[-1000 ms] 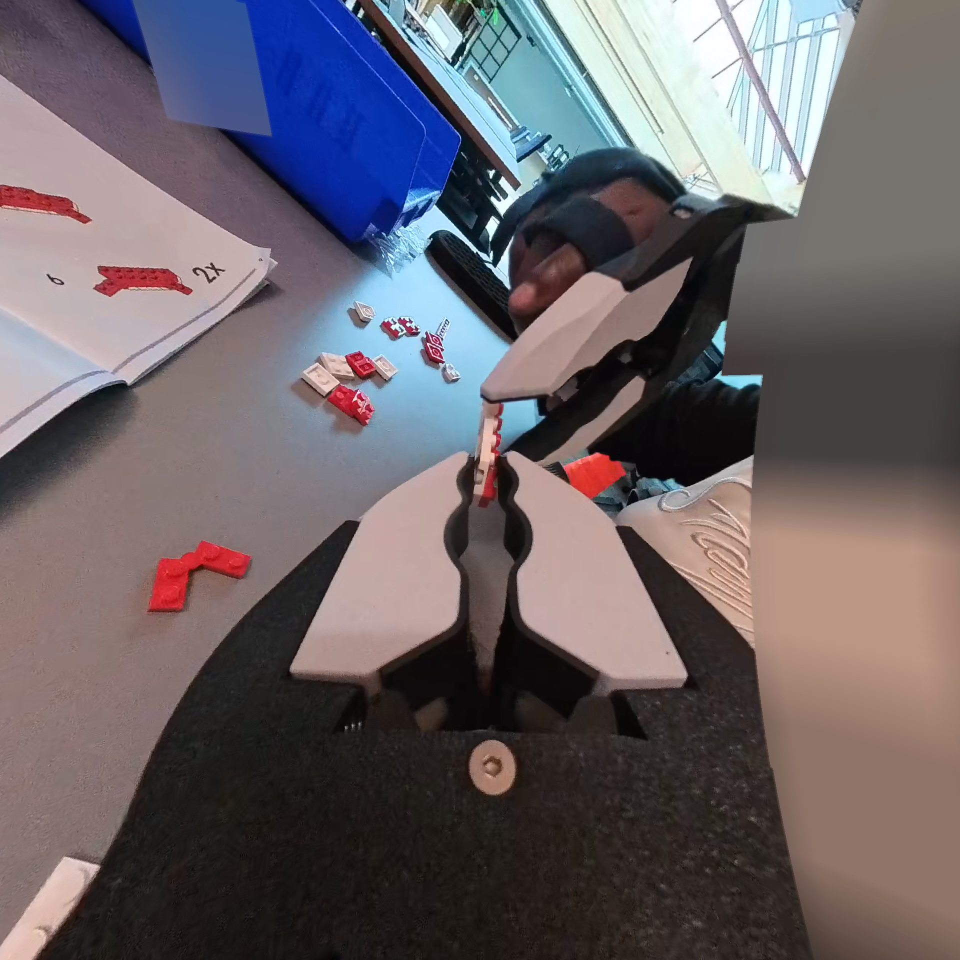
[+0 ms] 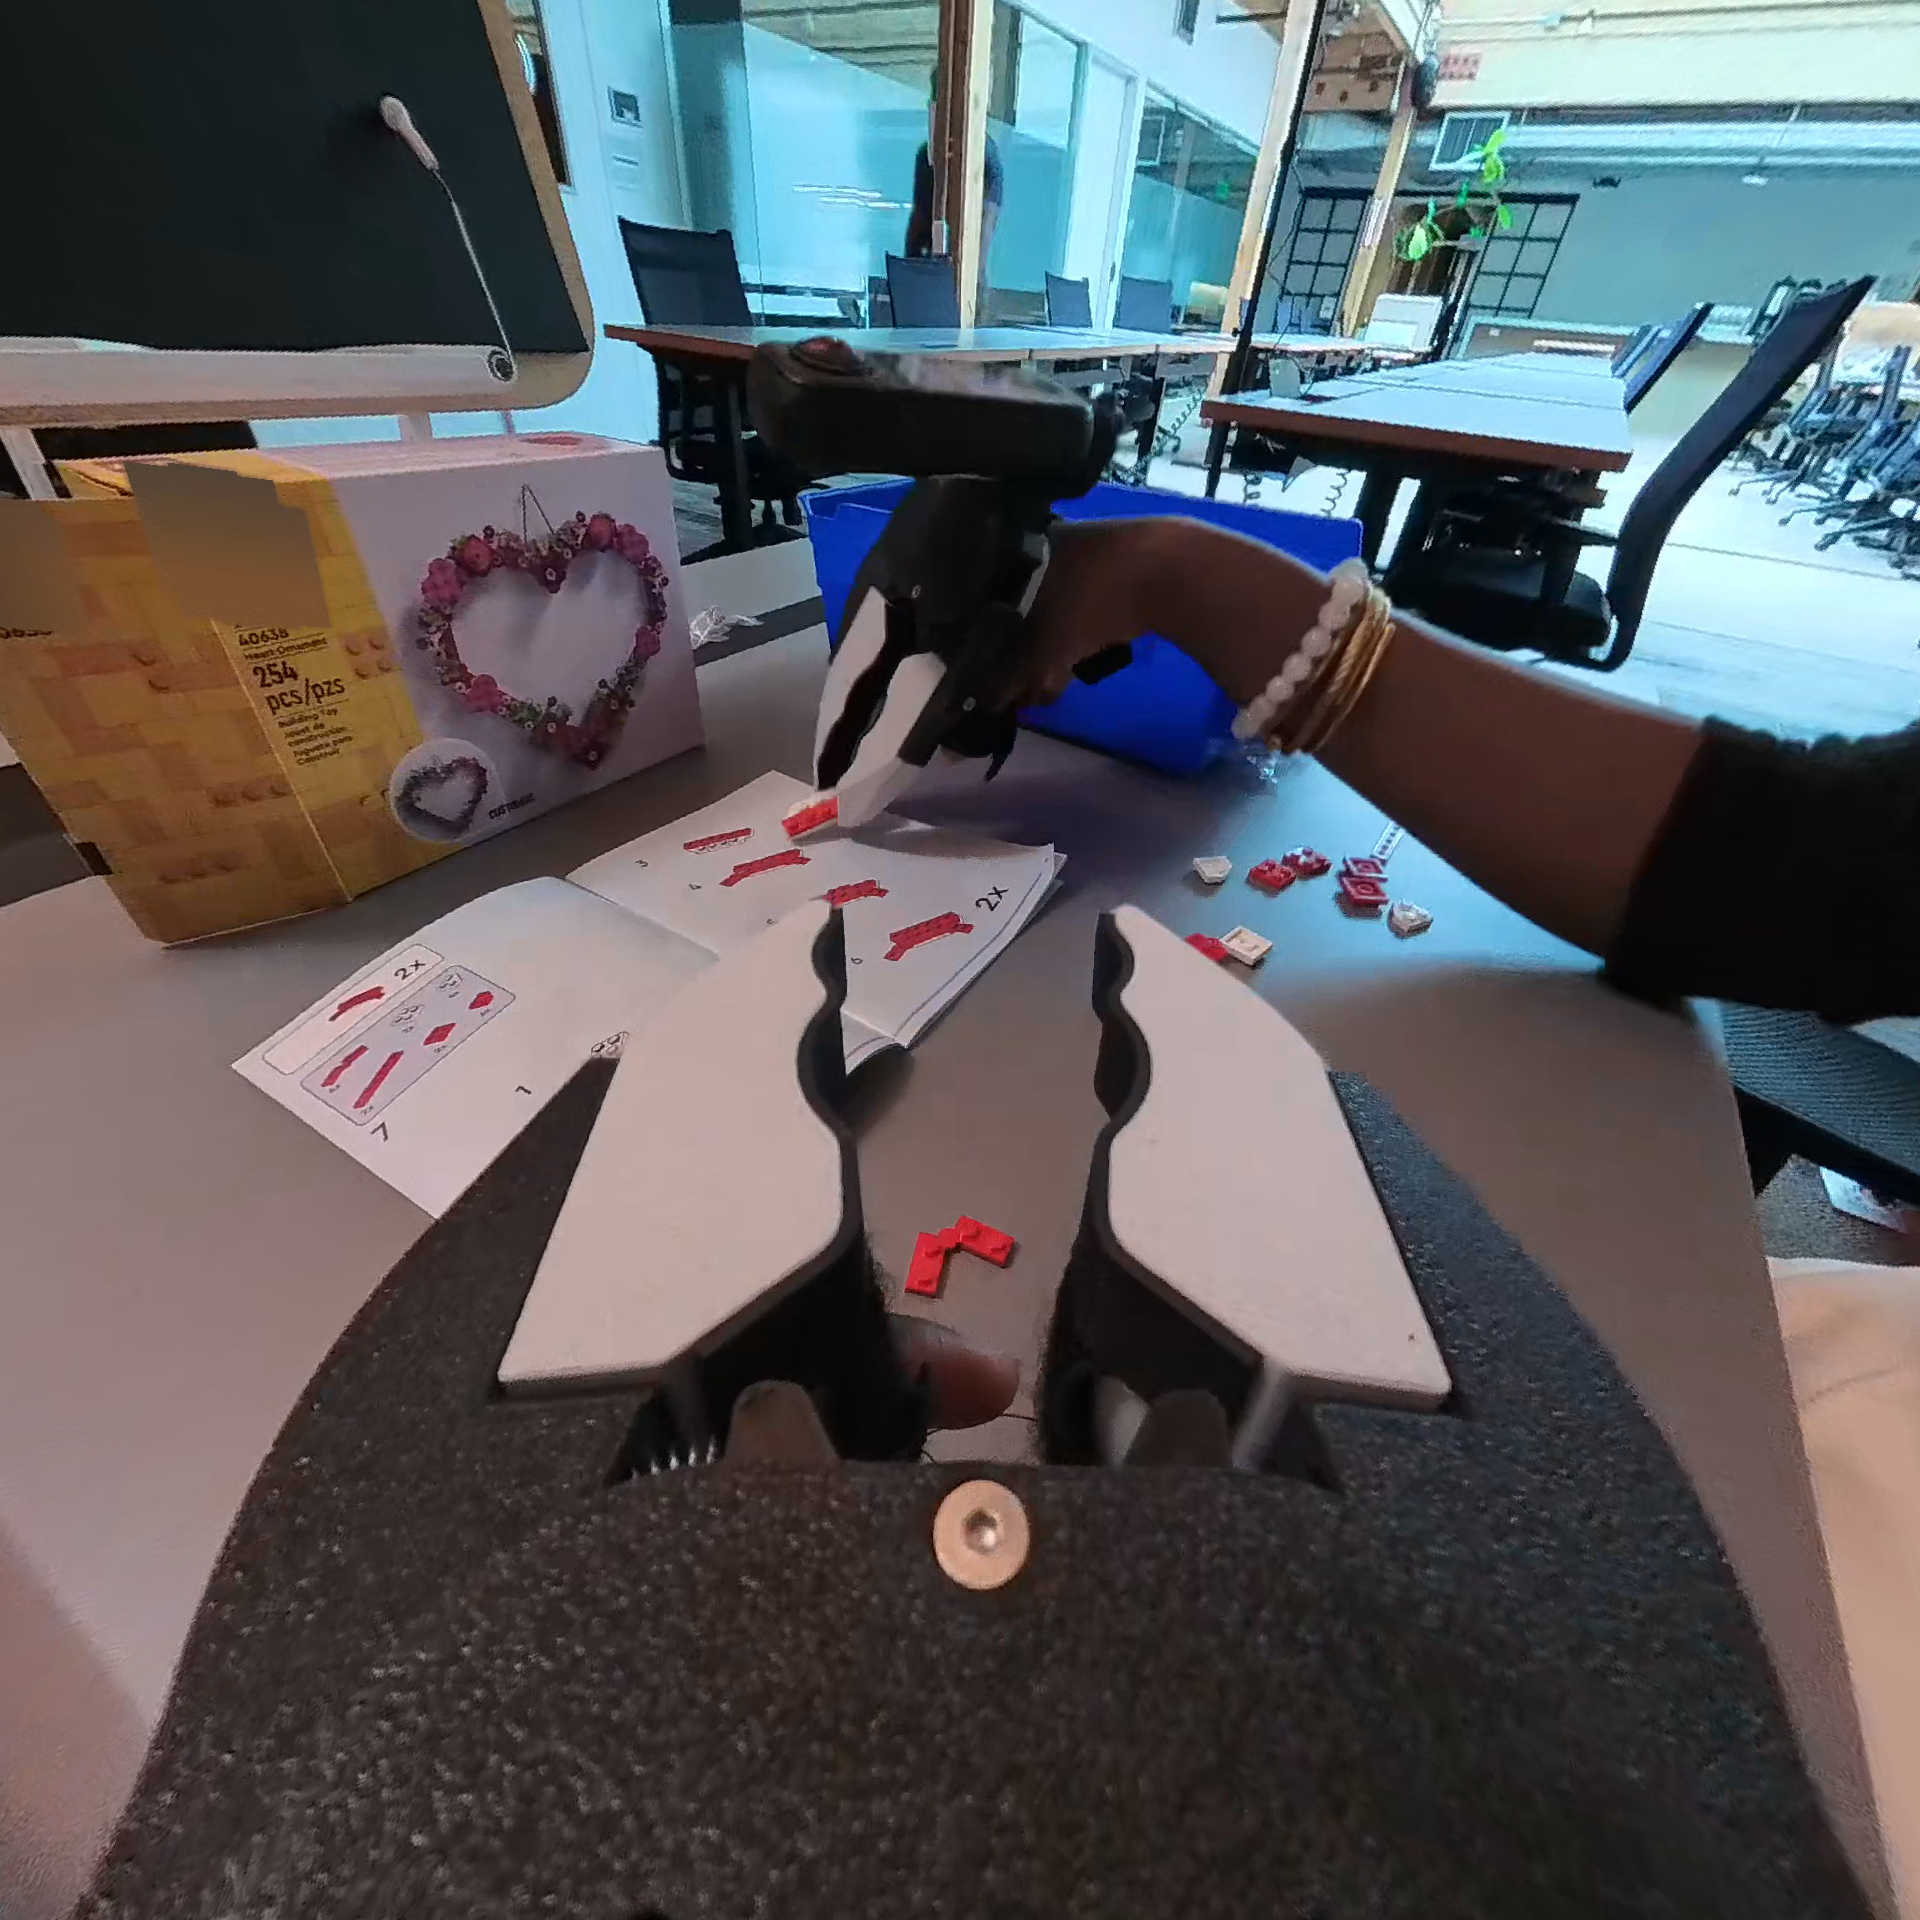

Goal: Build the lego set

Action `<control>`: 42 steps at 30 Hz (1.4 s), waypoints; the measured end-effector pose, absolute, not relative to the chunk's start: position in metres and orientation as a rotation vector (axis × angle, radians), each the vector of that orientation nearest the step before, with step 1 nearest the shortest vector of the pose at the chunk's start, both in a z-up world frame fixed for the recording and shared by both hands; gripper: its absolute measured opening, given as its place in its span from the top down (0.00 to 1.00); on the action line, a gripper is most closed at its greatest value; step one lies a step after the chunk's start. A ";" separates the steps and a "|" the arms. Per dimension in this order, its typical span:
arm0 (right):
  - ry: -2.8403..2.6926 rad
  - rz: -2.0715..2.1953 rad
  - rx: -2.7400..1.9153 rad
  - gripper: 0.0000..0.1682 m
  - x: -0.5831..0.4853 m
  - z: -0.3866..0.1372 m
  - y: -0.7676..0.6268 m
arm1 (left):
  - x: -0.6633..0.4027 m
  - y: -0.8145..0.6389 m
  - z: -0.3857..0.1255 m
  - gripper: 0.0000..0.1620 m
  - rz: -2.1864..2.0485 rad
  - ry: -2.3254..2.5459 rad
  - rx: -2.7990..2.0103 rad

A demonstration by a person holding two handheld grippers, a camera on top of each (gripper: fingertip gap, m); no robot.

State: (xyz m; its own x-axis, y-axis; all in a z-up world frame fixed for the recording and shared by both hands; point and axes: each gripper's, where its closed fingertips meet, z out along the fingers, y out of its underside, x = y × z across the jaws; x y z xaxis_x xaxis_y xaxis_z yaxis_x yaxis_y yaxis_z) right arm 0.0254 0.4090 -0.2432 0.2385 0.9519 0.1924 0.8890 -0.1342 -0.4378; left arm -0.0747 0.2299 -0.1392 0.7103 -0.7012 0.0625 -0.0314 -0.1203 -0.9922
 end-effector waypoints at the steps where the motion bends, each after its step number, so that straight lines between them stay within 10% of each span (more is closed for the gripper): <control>1: -1.748 0.166 -1.998 0.90 0.025 -0.242 0.409 | -0.074 0.230 -0.140 0.72 -0.634 0.613 -1.614; 12: -1.967 -0.025 -2.055 0.80 0.043 -0.243 0.405 | -0.076 0.229 -0.142 0.74 -0.637 0.606 -1.624; 28: -1.741 0.077 -2.194 0.94 0.039 -0.237 0.418 | -0.079 0.233 -0.152 0.75 -0.585 0.611 -1.676; 33: -1.422 0.541 -2.455 0.63 0.024 -0.240 0.394 | -0.080 0.234 -0.154 0.75 -0.555 0.614 -1.678; 42: -1.549 0.403 -2.361 0.78 0.021 -0.250 0.408 | -0.082 0.235 -0.154 0.76 -0.534 0.616 -1.678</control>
